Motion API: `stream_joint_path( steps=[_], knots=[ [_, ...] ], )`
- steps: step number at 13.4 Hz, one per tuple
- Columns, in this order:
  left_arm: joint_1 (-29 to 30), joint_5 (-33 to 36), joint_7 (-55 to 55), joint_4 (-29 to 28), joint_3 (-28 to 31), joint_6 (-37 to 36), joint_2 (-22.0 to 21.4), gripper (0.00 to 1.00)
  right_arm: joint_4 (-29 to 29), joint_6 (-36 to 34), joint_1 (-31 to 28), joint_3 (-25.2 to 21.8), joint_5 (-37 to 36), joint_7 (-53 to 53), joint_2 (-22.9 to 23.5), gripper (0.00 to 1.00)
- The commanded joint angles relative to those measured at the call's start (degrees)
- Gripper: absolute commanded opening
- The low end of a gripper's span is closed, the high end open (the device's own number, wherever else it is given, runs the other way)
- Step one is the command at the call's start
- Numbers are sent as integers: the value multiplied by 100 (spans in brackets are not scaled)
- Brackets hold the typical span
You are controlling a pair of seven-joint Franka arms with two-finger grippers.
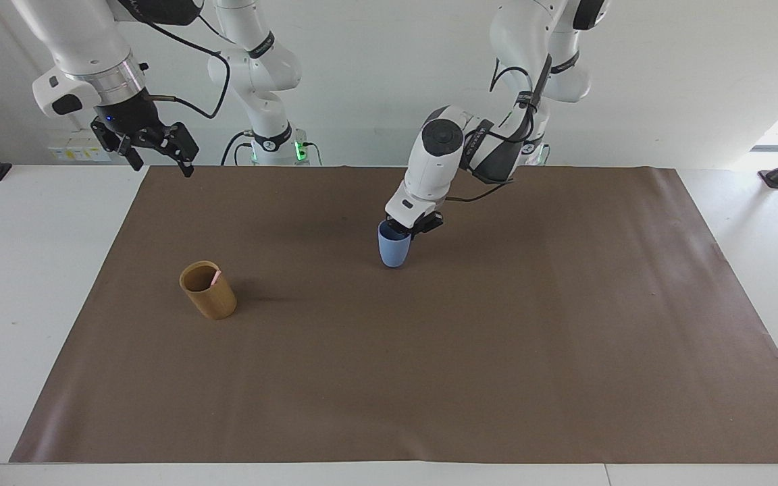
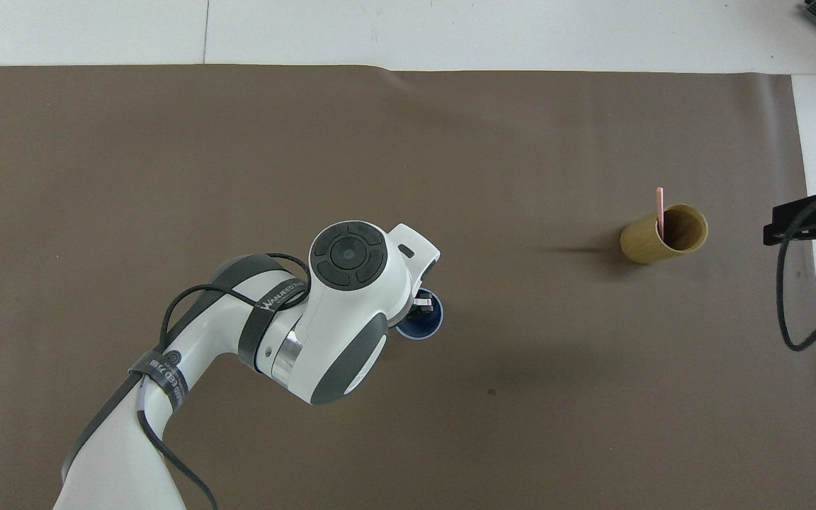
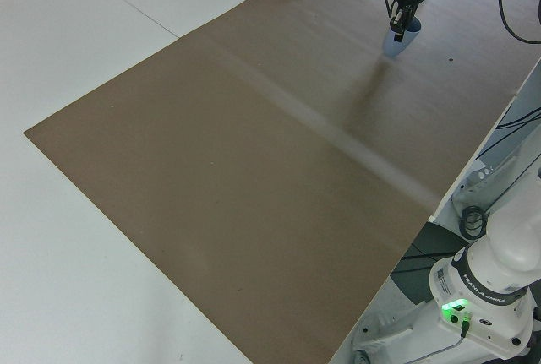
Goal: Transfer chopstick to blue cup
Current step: 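Slide the blue cup with the left gripper toward the table center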
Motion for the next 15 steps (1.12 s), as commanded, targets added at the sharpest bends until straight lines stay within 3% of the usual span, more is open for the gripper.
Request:
stream_joint_path(
  steps=[1, 5, 6, 7, 8, 9, 15],
  knots=[
    [-104, -119, -171, -129, 92, 224, -54, 0, -149, 79, -22, 26, -36, 35, -126, 100],
    [-113, -119, -330, -156, 92, 471, 60, 5, -158, 79, -22, 26, -36, 26, -126, 100],
    [-113, -119, -330, -147, 92, 488, 60, 16, -158, 79, -22, 26, -36, 26, -126, 100],
    [-113, -119, -365, -147, 92, 497, 60, 29, -150, 79, -22, 26, -36, 35, -126, 100],
    [-104, -119, -469, -139, 92, 523, 60, 80, -158, 79, -22, 26, -36, 26, -126, 100],
    [-95, -110, -514, -121, 101, 540, 69, 100, -158, 79, -22, 26, -36, 26, -126, 100],
    [272, -40, -453, 116, 171, 103, -256, 100, -158, 79, -22, 26, -36, 26, -126, 100]
  ],
)
